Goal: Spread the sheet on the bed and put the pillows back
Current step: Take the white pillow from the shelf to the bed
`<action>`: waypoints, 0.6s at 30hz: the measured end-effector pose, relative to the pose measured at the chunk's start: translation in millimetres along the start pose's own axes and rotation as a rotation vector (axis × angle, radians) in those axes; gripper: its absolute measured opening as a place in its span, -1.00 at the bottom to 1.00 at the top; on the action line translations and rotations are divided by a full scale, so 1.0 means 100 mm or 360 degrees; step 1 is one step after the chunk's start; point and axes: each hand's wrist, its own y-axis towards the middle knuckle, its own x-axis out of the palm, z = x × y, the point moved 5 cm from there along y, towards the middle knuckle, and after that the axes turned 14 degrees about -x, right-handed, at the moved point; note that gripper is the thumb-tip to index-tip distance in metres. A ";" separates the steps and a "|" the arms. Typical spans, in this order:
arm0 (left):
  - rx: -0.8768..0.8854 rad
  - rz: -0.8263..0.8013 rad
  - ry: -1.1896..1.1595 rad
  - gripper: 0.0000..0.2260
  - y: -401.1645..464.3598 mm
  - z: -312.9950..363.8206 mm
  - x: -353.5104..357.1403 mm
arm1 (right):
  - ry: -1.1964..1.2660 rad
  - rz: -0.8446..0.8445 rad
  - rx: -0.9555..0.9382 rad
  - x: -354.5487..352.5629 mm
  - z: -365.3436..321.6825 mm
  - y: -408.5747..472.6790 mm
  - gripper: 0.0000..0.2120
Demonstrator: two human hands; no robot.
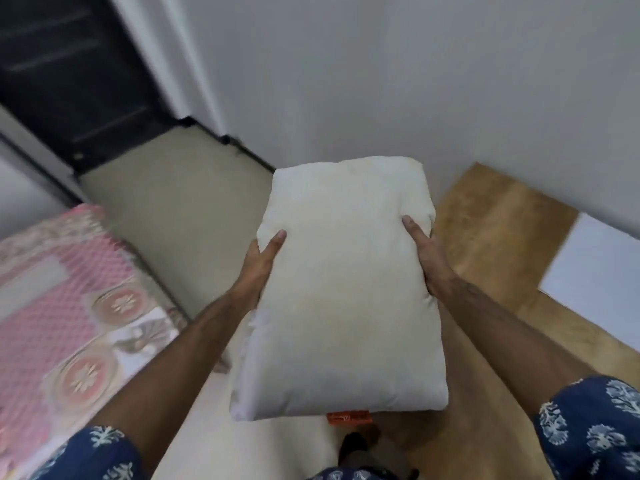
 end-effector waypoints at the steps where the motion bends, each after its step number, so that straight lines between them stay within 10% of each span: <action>1: 0.0022 0.0121 -0.0075 -0.45 -0.15 -0.05 -0.43 | 0.0011 -0.0106 -0.0010 0.42 -0.08 -0.10 -0.57; 12: 0.0192 0.0960 -0.0676 -0.56 -2.37 -0.96 -4.26 | 0.0015 -0.1168 -0.0337 4.32 -0.85 -2.17 -0.81; 18: 0.0227 0.1292 -0.0920 -0.42 -3.28 -1.56 -5.63 | -0.0019 -0.1591 -0.0442 6.03 -0.88 -3.25 -0.57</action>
